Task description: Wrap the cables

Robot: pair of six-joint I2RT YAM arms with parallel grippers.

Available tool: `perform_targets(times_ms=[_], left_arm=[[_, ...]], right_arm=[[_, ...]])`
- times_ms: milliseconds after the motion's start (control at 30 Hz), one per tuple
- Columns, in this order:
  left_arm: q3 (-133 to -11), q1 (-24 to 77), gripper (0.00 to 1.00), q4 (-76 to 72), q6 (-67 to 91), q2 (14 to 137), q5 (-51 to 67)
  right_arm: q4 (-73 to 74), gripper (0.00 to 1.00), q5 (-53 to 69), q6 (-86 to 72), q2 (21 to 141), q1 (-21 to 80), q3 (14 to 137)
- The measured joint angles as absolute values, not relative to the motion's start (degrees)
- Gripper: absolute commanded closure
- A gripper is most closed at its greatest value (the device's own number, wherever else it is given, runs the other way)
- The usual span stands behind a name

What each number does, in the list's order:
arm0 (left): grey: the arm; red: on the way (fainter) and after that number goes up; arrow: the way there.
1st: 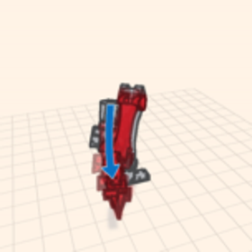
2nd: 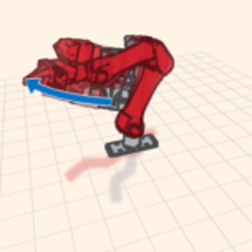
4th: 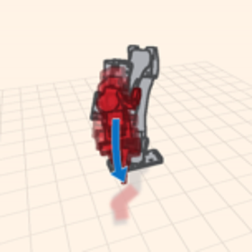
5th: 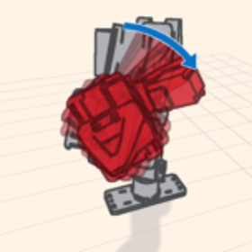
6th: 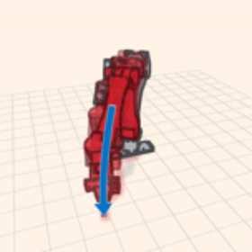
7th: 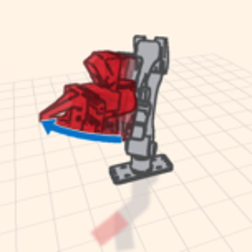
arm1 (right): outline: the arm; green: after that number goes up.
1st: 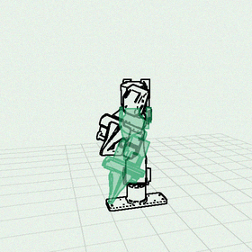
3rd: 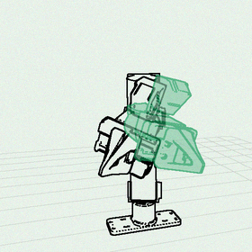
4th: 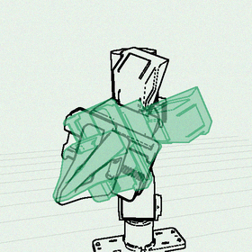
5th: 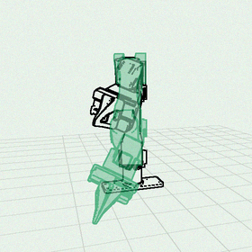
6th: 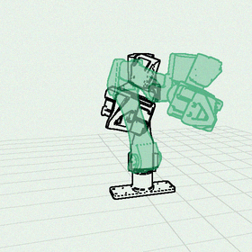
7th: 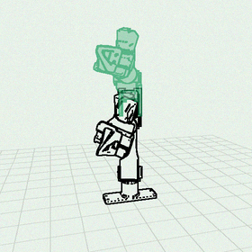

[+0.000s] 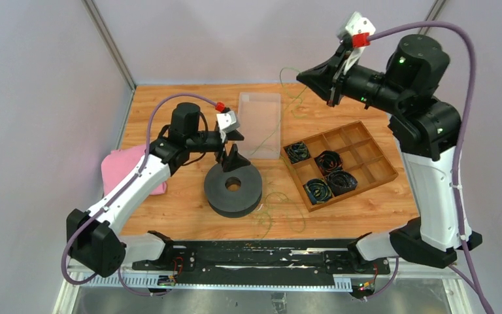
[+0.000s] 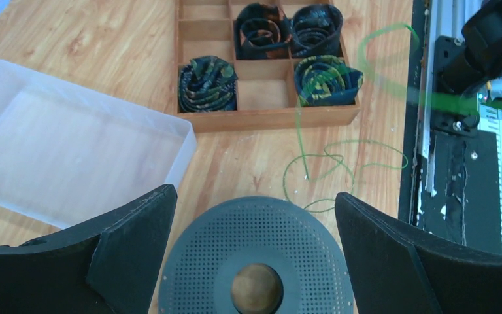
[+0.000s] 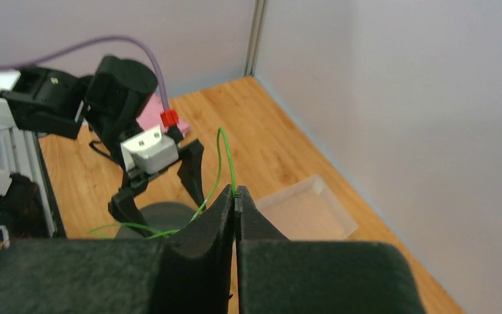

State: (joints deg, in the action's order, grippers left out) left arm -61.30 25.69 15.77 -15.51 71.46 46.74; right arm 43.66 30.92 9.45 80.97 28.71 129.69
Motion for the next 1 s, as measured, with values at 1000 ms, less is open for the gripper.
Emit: perform_targets(times_ms=[1000], left_arm=[[-67.0, 25.7, 0.01, 14.8, -10.7, 67.3, 44.5]], right_arm=[[38.7, 0.99, 26.6, 14.9, 75.0, 20.9, 114.4]])
